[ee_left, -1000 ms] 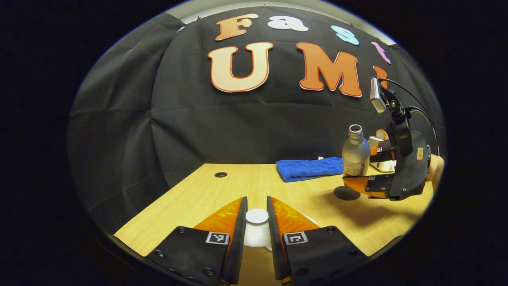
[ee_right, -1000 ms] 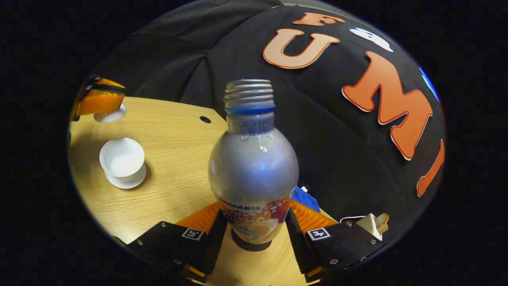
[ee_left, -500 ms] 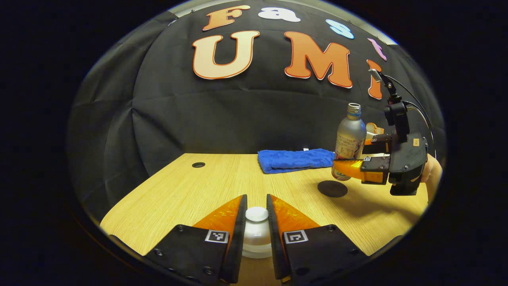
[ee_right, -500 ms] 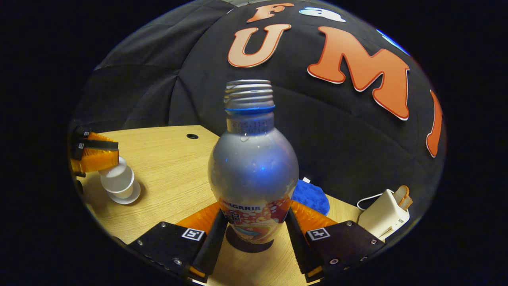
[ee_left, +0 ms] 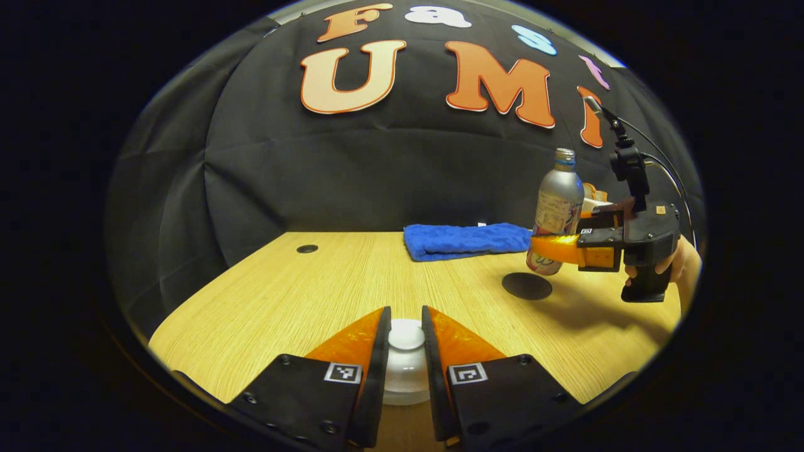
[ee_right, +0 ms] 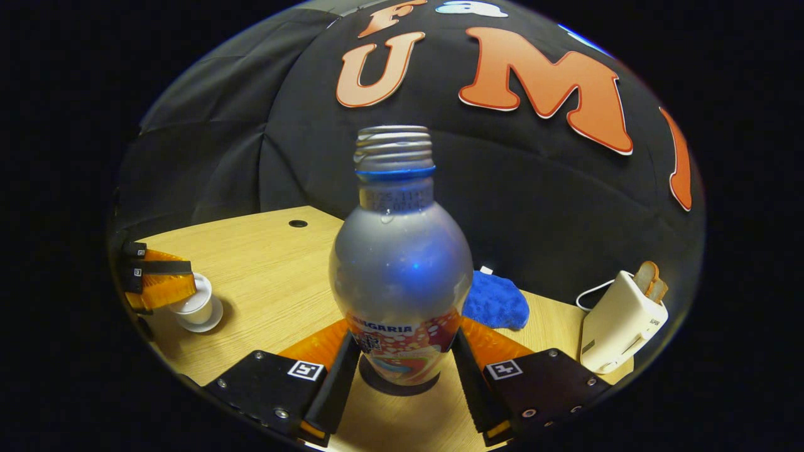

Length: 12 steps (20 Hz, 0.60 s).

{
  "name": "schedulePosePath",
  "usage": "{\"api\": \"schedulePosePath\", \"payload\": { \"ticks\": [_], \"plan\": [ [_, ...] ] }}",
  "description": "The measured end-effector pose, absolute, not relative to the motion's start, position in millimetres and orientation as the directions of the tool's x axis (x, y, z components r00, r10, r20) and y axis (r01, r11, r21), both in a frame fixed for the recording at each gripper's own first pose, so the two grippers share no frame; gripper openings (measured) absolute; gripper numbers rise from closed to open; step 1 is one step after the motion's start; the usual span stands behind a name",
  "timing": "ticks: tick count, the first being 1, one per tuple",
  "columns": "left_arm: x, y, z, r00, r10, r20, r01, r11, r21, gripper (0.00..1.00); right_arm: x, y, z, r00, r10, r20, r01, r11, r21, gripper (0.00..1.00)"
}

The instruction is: Open the teacup lid with one hand, grasp the water bottle and pour water into the teacup with the other hand; after pouring, place the water bottle on the coaster and then close the teacup lid.

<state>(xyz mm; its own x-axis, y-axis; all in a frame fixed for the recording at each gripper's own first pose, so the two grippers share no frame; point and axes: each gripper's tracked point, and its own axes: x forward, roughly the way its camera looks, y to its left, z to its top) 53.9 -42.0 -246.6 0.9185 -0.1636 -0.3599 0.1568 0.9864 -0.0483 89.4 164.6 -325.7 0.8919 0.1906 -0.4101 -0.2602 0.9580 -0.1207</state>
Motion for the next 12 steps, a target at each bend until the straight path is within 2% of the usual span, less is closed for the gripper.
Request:
{"api": "schedulePosePath", "payload": {
  "ticks": [5,6,9,12],
  "plan": [
    [52.5,-38.4,-245.4,0.921,-0.15,-0.361,0.148,0.988,-0.033,0.39,92.6,165.6,-327.2,0.895,0.192,-0.403,-0.239,0.969,-0.069,0.79],
    [51.6,-38.0,-246.3,0.919,-0.146,-0.365,0.145,0.989,-0.03,0.43,93.7,166.7,-329.1,0.894,0.186,-0.407,-0.232,0.97,-0.068,0.79],
    [52.6,-40.0,-241.2,0.925,-0.153,-0.349,0.15,0.988,-0.034,0.65,96.5,165.5,-332.6,0.896,0.175,-0.408,-0.222,0.973,-0.069,0.79],
    [56.1,-36.8,-228.8,0.94,-0.143,-0.308,0.141,0.99,-0.029,0.75,99.7,165.0,-340.2,0.891,0.174,-0.42,-0.211,0.977,-0.044,0.79]
  ]
}}
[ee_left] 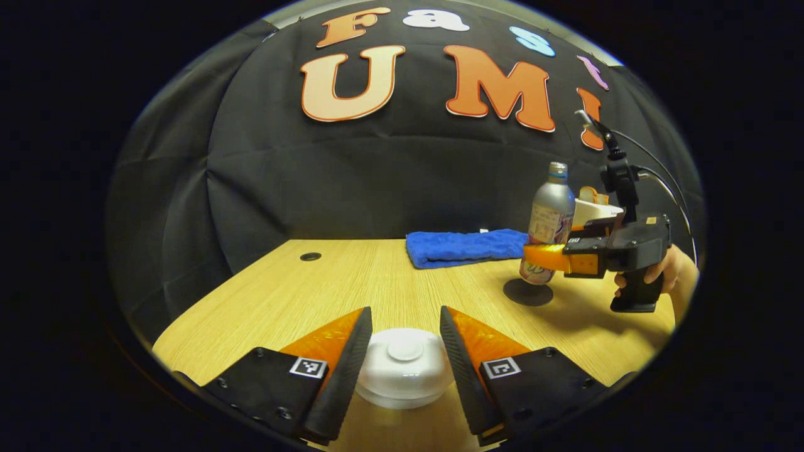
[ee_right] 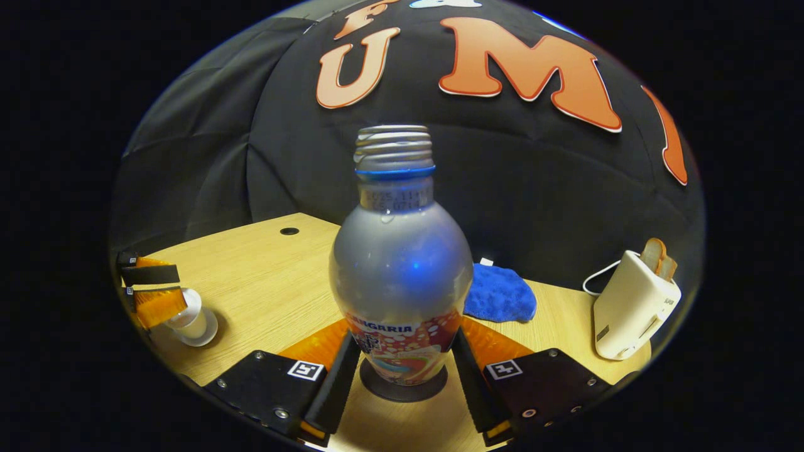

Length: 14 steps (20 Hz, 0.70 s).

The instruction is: Open the teacup lid with one hand, grasp the water bottle and pour water into the teacup with the other hand; after pouring, place the water bottle on the coaster and then close the teacup lid.

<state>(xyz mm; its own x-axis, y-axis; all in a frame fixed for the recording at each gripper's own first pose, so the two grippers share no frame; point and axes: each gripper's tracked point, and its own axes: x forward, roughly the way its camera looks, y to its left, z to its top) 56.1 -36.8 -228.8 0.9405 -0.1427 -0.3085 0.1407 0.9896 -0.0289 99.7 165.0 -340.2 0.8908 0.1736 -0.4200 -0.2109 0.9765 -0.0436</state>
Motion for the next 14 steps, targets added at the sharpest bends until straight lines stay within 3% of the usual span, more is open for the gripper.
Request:
{"api": "schedulePosePath", "payload": {
  "ticks": [7,13,14],
  "plan": [
    [57.3,-34.3,-220.0,0.951,-0.12,-0.284,0.113,0.993,-0.038,0.75,107.8,158.1,-377.5,0.85,0.172,-0.499,-0.16,0.985,0.068,0.79],
    [55.1,-34.8,-213.0,0.958,-0.108,-0.267,0.097,0.994,-0.052,0.72,110.5,157.4,-378.0,0.861,0.174,-0.479,-0.138,0.984,0.11,0.76],
    [54.1,-33.7,-207.8,0.961,-0.102,-0.257,0.091,0.994,-0.054,0.75,109.5,155.7,-381.4,0.854,0.163,-0.495,-0.124,0.986,0.112,0.8]
  ]
}}
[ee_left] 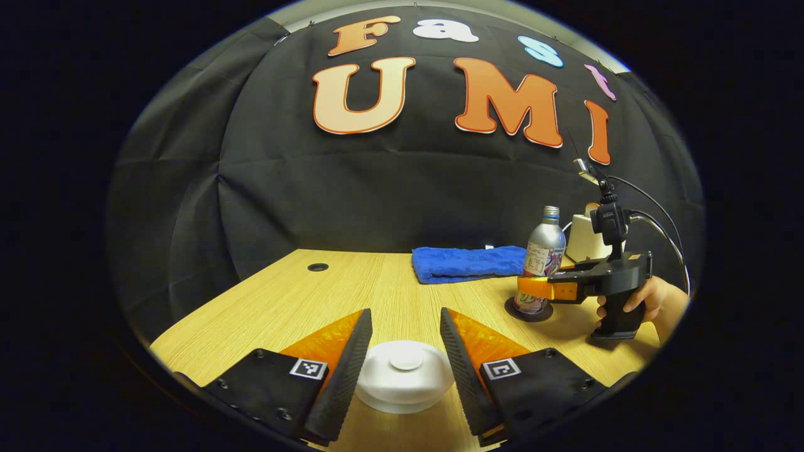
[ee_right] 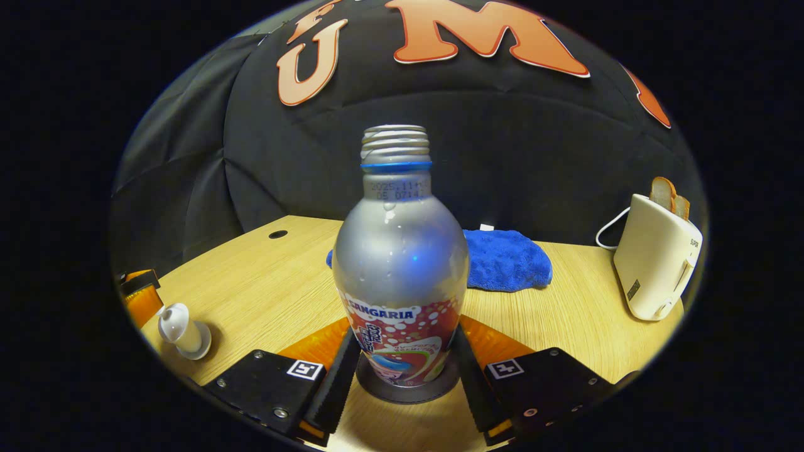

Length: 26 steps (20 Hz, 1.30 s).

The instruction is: Open the teacup lid with one hand, grasp the water bottle and pour water into the teacup with the other hand; after pouring, place the water bottle on the coaster and then close the teacup lid.

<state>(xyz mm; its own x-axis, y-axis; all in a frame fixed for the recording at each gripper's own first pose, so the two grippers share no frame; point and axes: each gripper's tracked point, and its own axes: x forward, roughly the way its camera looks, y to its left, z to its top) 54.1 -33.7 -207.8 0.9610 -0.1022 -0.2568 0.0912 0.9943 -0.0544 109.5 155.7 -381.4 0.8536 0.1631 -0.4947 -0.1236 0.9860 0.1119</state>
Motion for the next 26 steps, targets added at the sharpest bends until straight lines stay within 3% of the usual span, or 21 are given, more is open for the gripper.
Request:
{"api": "schedulePosePath", "payload": {
  "ticks": [2,5,8,9,14,21,23,26],
  "plan": [
    [53.1,-32.8,-200.8,0.967,-0.089,-0.239,0.077,0.995,-0.058,0.72,104.5,152.5,-383.1,0.839,0.154,-0.522,-0.095,0.986,0.139,0.83],
    [50.4,-33.3,-187.6,0.974,-0.076,-0.214,0.063,0.996,-0.067,0.8,99.4,148.2,-369.6,0.848,0.156,-0.506,-0.086,0.983,0.16,0.99],
    [49.3,-34.9,-177.6,0.978,-0.076,-0.193,0.061,0.995,-0.08,0.8,76.9,140.8,-335.8,0.882,0.124,-0.454,-0.086,0.991,0.104,0.99],
    [47.1,-38.6,-171.9,0.979,-0.079,-0.188,0.064,0.994,-0.086,0.85,70.0,137.8,-324.6,0.893,0.119,-0.434,-0.091,0.992,0.085,0.98],
    [34.7,-48.0,-140.7,0.985,-0.089,-0.146,0.075,0.992,-0.102,0.9,29.2,122.2,-267.6,0.944,0.095,-0.317,-0.087,0.995,0.038,0.98],
    [19.3,-57.6,-96.0,0.992,-0.099,-0.082,0.091,0.992,-0.092,0.9,-24.0,92.3,-188.1,0.99,0.019,-0.143,-0.018,1.0,0.011,0.98],
    [12.3,-62.2,-83.2,0.993,-0.101,-0.068,0.096,0.992,-0.076,0.97,-36.3,83.3,-173.8,0.994,-0.021,-0.103,0.02,1.0,-0.005,0.98],
    [2.9,-69.3,-66.2,0.994,-0.107,-0.035,0.105,0.993,-0.055,0.98,-53.3,78.7,-160.8,0.996,-0.058,-0.069,0.056,0.998,-0.024,0.98]
  ]
}}
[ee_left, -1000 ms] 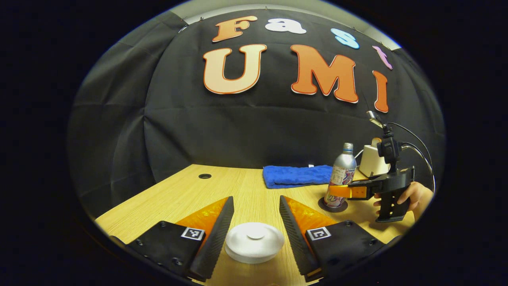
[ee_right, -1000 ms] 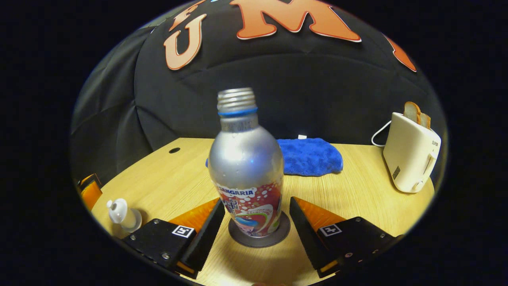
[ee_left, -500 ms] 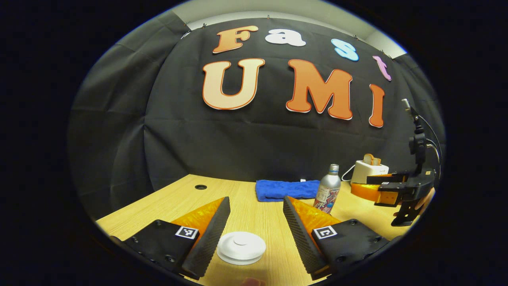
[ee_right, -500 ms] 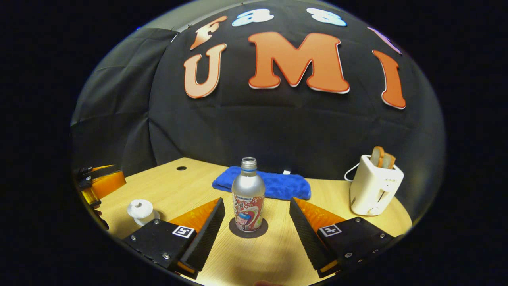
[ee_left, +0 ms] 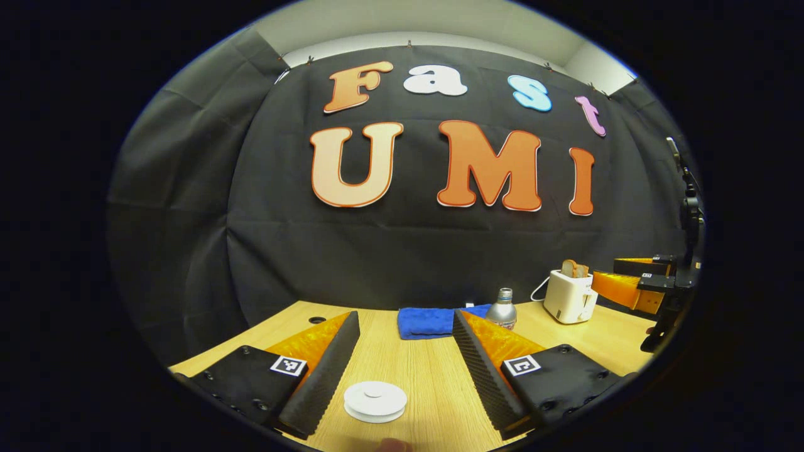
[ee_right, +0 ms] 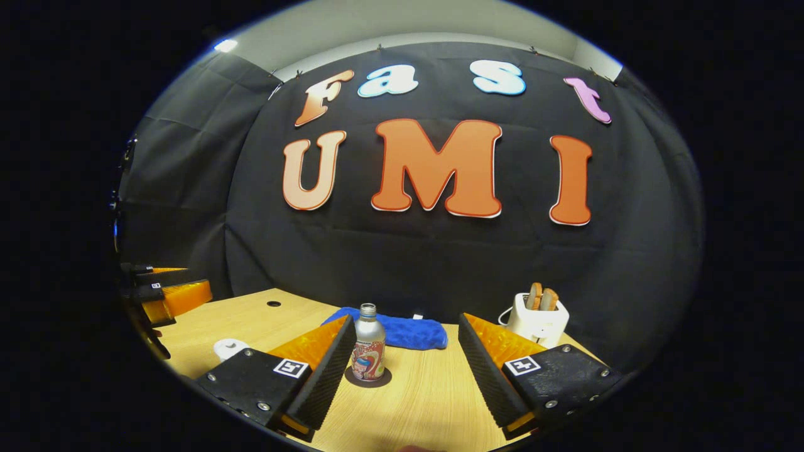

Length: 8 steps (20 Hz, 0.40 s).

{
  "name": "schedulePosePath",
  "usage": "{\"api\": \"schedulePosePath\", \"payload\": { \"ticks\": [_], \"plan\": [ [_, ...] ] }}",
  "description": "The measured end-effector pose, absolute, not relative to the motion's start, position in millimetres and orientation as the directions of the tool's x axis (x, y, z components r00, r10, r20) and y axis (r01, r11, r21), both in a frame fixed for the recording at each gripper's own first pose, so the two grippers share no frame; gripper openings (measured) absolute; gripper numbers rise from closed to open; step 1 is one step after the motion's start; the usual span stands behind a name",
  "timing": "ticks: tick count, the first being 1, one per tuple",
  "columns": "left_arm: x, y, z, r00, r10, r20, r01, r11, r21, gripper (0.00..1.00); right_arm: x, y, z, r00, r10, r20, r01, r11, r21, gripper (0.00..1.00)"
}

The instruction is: Open the teacup lid with one hand, grasp the water bottle and pour water into the teacup with the other hand; after pouring, place the water bottle on the coaster and then close the teacup lid.

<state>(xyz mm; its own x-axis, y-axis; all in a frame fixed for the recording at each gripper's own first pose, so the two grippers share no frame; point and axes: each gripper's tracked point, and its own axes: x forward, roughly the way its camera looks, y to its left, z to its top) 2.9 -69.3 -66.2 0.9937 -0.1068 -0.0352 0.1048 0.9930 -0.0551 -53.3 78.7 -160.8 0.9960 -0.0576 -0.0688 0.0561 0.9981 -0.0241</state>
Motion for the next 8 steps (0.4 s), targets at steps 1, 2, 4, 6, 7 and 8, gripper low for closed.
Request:
{"api": "schedulePosePath", "payload": {
  "ticks": [1,2,4,6,7,8],
  "plan": [
    [0.4,-70.6,-61.6,0.994,-0.107,-0.027,0.105,0.993,-0.054,1.0,-58.2,79.9,-160.0,0.996,-0.059,-0.066,0.057,0.998,-0.03,0.98],
    [-2.8,-71.3,-57.9,0.994,-0.106,-0.019,0.105,0.993,-0.049,0.98,-62.6,81.0,-159.5,0.996,-0.061,-0.064,0.058,0.998,-0.038,0.98],
    [-6.9,-71.7,-52.5,0.995,-0.103,-0.005,0.103,0.994,-0.047,0.97,-70.3,85.6,-158.0,0.997,-0.056,-0.057,0.054,0.998,-0.043,0.98],
    [-9.3,-72.6,-49.8,0.995,-0.102,0.005,0.102,0.994,-0.049,0.98,-74.0,91.3,-158.9,0.997,-0.049,-0.056,0.046,0.998,-0.044,0.98],
    [-11.4,-72.4,-49.9,0.995,-0.101,0.008,0.101,0.994,-0.048,0.95,-76.1,91.9,-160.1,0.997,-0.046,-0.056,0.044,0.998,-0.048,0.98],
    [-12.6,-72.9,-49.4,0.995,-0.101,0.011,0.102,0.994,-0.047,0.98,-77.5,92.5,-160.2,0.997,-0.047,-0.056,0.044,0.998,-0.053,0.98]
  ]
}}
